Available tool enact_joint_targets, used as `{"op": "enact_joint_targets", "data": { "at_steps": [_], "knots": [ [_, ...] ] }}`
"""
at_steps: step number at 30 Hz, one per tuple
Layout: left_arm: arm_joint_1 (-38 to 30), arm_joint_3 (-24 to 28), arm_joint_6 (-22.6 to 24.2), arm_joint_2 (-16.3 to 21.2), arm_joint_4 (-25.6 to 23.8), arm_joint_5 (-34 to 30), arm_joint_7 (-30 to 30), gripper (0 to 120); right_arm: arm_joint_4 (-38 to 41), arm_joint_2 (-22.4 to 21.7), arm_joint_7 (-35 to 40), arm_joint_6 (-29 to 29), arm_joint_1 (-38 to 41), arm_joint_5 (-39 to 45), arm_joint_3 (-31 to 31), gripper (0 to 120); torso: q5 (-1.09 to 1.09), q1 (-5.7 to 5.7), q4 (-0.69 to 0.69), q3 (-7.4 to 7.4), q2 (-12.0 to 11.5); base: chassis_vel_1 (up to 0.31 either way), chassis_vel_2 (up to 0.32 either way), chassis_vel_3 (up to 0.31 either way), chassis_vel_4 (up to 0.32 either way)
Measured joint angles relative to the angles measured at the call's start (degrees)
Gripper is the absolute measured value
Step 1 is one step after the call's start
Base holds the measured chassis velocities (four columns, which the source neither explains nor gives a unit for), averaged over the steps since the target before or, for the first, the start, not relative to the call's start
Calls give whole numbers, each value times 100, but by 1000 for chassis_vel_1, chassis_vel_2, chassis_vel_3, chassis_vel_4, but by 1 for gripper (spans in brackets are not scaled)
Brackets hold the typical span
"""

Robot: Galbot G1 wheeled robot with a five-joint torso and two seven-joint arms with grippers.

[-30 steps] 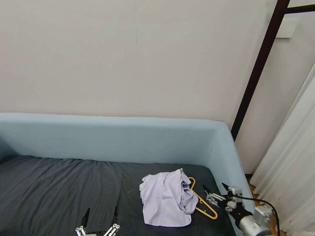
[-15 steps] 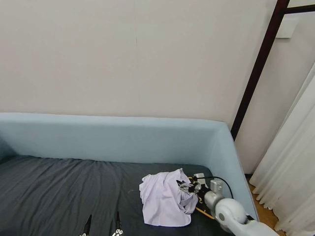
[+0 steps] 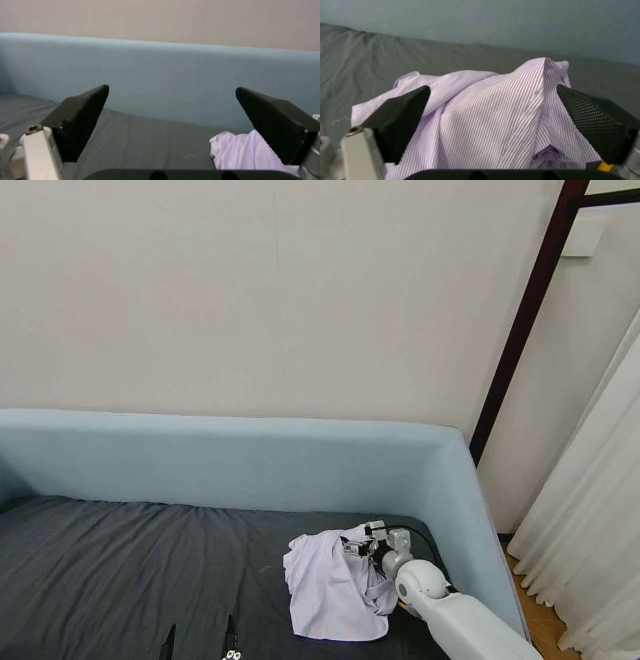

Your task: Pick up the clothes from the sofa and hang them on the clothes hanger.

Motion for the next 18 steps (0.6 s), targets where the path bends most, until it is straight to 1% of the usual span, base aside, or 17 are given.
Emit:
{"op": "enact_joint_targets", "data": {
  "at_steps": [2,3,6,7,8,13,14,18],
  "knots": [
    [9,2,-1,-10,-8,10,-1,100,-76,15,1,3,18,-12,-4,87,0,0,-1,0,0,0,0,0,0],
    [9,2,-1,-10,-8,10,-1,100,-76,15,1,3,18,-12,-4,87,0,0,-1,0,0,0,0,0,0],
    [17,10,-1,-12,-19,20,-3,100,-204,53,-5,4,37,-10,-2,72,1,0,-1,0,0,0,0,0,0],
    [18,11,-1,-7,-19,20,-3,100,-236,69,-10,4,42,-9,2,70,0,0,-1,0,0,0,0,0,0],
    [18,11,-1,-7,-19,20,-3,100,-236,69,-10,4,42,-9,2,70,0,0,-1,0,0,0,0,0,0],
    [33,15,-4,83,2,21,-12,100,-290,116,-35,9,43,-1,12,46,0,0,0,0,0,0,0,0,0],
    [33,15,-4,83,2,21,-12,100,-290,116,-35,9,43,-1,12,46,0,0,0,0,0,0,0,0,0],
    [23,13,-5,84,10,11,-25,100,-288,122,-46,21,16,-4,11,28,0,0,-1,0,0,0,0,0,0]
  ]
}}
